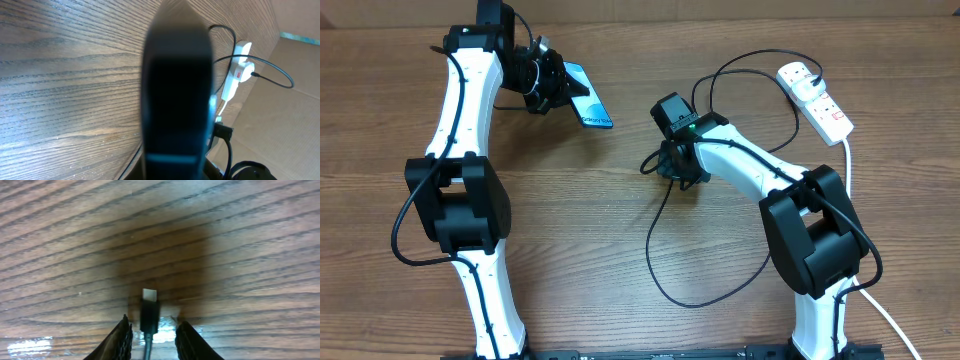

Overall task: Plug charger to phone and switch on socket
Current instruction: 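Move the right gripper down over the black USB-C cable end, then grasp the USB-C cable plug with the right gripper, then bring the held USB-C plug to the phone's bottom port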

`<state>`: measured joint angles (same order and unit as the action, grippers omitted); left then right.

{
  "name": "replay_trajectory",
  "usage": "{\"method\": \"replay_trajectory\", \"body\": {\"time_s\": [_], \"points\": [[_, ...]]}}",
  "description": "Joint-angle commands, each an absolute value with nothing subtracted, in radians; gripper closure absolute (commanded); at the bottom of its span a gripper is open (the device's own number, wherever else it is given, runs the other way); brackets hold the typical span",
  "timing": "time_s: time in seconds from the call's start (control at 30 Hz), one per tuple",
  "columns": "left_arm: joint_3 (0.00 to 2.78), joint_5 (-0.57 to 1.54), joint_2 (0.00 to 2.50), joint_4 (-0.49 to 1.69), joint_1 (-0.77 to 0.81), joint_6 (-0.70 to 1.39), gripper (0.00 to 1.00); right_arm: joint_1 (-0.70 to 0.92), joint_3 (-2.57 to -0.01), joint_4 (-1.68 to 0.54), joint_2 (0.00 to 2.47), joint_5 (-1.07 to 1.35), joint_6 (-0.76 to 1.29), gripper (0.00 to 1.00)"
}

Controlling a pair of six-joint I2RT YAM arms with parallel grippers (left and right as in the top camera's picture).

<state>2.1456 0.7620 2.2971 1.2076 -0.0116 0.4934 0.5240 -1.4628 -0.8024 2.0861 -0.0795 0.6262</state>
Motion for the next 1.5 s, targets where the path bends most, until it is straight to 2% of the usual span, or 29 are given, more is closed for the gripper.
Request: {"method": "replay_trajectory", "body": {"time_s": [0.0, 0.2, 0.33, 0.47, 0.6, 0.8, 0.97, 1.03, 1.2, 1.47], "points": [[2.158, 0.778, 2.279, 1.205, -0.006, 0.467, 0.96, 0.535, -1.46, -0.793, 2.091, -0.097, 0.619, 0.72], [2.158, 0.778, 2.279, 1.205, -0.006, 0.467, 0.96, 0.535, -1.46, -0.801, 2.106, -0.105, 0.619, 0.73], [2.158, 0.779, 2.279, 1.205, -0.006, 0.467, 0.96, 0.535, -1.46, -0.803, 2.131, -0.104, 0.619, 0.79], [2.158, 0.778, 2.279, 1.204, -0.006, 0.467, 0.96, 0.537, -1.46, -0.804, 2.139, -0.105, 0.619, 0.81], [2.158, 0.778, 2.279, 1.204, -0.006, 0.467, 0.96, 0.537, -1.46, -0.802, 2.139, -0.104, 0.619, 0.96], [2.158, 0.894, 2.279, 1.204, -0.001, 0.413, 0.96, 0.53, -1.512, -0.857, 2.128, -0.022, 0.62, 0.96], [2.158, 1.119, 2.279, 1.172, 0.001, 0.411, 0.96, 0.491, -1.612, -0.943, 2.08, 0.211, 0.611, 0.96], [2.158, 1.219, 2.279, 1.14, -0.002, 0.411, 0.96, 0.467, -1.644, -0.964, 2.042, 0.387, 0.535, 0.96], [2.158, 1.29, 2.279, 1.101, -0.015, 0.412, 0.96, 0.393, -1.655, -0.978, 1.915, 0.782, 0.419, 0.96], [2.158, 1.582, 2.279, 1.081, -0.023, 0.414, 0.96, 0.332, -1.643, -0.986, 1.863, 1.245, 0.143, 0.96]]}}
